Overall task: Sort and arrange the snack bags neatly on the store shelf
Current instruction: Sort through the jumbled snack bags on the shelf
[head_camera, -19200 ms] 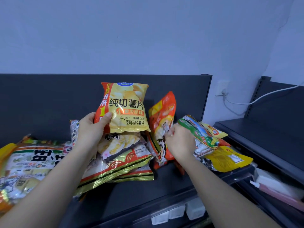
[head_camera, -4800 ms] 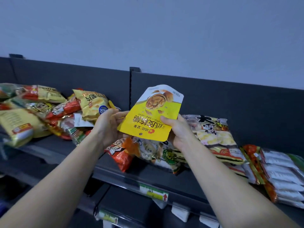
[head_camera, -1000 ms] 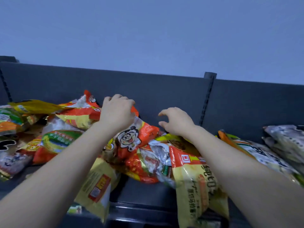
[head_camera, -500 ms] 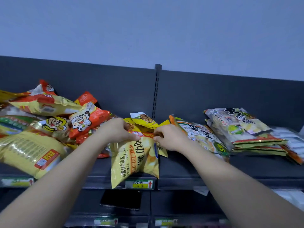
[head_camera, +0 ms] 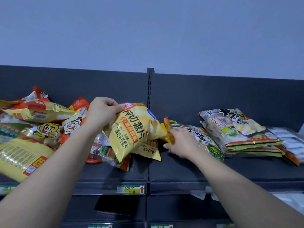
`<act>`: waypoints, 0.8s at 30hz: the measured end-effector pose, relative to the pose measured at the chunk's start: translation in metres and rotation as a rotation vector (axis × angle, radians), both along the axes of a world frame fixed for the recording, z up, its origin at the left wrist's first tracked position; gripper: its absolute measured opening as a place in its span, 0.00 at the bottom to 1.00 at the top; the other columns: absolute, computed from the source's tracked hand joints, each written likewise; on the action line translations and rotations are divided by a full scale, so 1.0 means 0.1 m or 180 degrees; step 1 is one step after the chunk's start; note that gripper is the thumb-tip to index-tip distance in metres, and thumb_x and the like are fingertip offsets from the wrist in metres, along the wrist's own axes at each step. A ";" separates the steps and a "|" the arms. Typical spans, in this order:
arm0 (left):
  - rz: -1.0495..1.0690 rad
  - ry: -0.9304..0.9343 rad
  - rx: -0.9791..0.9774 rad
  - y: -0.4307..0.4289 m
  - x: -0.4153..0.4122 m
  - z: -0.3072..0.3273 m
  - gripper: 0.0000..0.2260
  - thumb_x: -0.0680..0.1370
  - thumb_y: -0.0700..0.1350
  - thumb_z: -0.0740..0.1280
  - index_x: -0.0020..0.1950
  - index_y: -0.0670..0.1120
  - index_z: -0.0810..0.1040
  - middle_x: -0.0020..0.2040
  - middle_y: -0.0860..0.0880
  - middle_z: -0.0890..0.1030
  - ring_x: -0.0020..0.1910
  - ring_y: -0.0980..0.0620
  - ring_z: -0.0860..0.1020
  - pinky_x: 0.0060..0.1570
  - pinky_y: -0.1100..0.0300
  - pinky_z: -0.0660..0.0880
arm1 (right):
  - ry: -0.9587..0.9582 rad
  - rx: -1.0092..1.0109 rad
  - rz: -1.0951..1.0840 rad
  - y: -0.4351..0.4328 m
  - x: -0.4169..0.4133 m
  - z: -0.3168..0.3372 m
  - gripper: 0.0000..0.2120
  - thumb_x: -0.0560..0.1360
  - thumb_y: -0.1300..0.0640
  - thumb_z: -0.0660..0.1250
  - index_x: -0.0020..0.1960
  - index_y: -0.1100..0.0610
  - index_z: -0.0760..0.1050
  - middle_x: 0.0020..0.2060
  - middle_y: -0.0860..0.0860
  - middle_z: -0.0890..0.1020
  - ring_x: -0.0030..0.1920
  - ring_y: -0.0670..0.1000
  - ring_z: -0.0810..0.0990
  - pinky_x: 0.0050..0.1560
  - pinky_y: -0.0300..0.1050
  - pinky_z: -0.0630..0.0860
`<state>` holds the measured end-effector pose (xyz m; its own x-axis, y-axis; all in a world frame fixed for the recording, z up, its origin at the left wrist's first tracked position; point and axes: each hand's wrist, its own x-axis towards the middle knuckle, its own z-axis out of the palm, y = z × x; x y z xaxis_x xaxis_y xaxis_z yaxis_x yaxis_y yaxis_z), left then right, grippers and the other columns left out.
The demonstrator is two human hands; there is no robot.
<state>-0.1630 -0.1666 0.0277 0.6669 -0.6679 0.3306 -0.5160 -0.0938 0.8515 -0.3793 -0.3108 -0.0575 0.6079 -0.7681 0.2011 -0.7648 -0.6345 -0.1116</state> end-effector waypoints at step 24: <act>0.0032 -0.3145 0.0841 -0.97 0.39 -0.65 0.31 0.74 0.66 0.45 0.55 0.52 0.81 0.57 0.54 0.80 0.61 0.51 0.74 0.60 0.49 0.62 | 0.1427 -0.0826 -0.0185 -0.59 0.75 -0.27 0.11 0.76 0.55 0.66 0.59 0.53 0.74 0.48 0.51 0.81 0.57 0.55 0.75 0.60 0.52 0.63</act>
